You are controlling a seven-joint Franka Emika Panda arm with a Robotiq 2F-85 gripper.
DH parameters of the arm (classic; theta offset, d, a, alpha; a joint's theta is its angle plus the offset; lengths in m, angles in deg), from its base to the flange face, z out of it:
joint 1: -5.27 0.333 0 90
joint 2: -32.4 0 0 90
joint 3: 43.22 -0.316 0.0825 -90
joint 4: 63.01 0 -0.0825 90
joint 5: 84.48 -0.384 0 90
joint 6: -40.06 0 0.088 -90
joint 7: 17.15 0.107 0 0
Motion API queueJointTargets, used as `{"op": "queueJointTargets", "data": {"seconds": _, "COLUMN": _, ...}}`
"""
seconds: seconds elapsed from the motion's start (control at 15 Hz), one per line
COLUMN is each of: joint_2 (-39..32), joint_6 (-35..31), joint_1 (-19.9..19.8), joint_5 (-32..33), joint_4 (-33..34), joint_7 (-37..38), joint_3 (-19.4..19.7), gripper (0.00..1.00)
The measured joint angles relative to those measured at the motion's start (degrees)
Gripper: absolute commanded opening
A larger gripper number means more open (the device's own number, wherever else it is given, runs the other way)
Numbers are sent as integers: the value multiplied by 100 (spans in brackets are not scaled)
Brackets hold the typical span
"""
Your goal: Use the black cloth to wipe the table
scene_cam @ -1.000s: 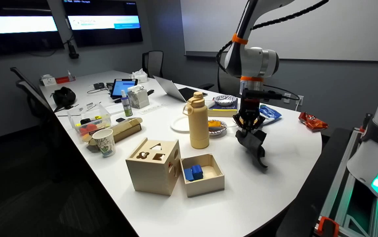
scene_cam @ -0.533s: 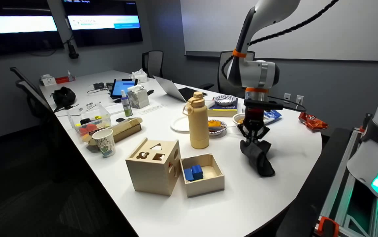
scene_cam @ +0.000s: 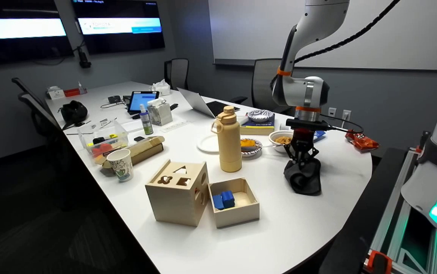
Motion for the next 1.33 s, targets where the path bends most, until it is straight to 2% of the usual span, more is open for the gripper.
{"op": "queueJointTargets", "data": {"seconds": 0.27, "joint_2": -4, "joint_6": 120, "joint_1": 36, "joint_5": 33, "joint_4": 475, "joint_7": 265, "joint_3": 45, "gripper": 2}}
{"op": "queueJointTargets", "data": {"seconds": 0.73, "joint_2": -265, "joint_6": 689, "joint_1": 601, "joint_5": 698, "joint_4": 1157, "joint_7": 521, "joint_3": -136, "gripper": 2}}
{"op": "queueJointTargets", "data": {"seconds": 1.07, "joint_2": -529, "joint_6": 795, "joint_1": 462, "joint_5": 548, "joint_4": 1085, "joint_7": 513, "joint_3": -170, "gripper": 2}}
{"op": "queueJointTargets", "data": {"seconds": 1.33, "joint_2": -479, "joint_6": 846, "joint_1": 119, "joint_5": -118, "joint_4": 806, "joint_7": 389, "joint_3": -164, "gripper": 2}}
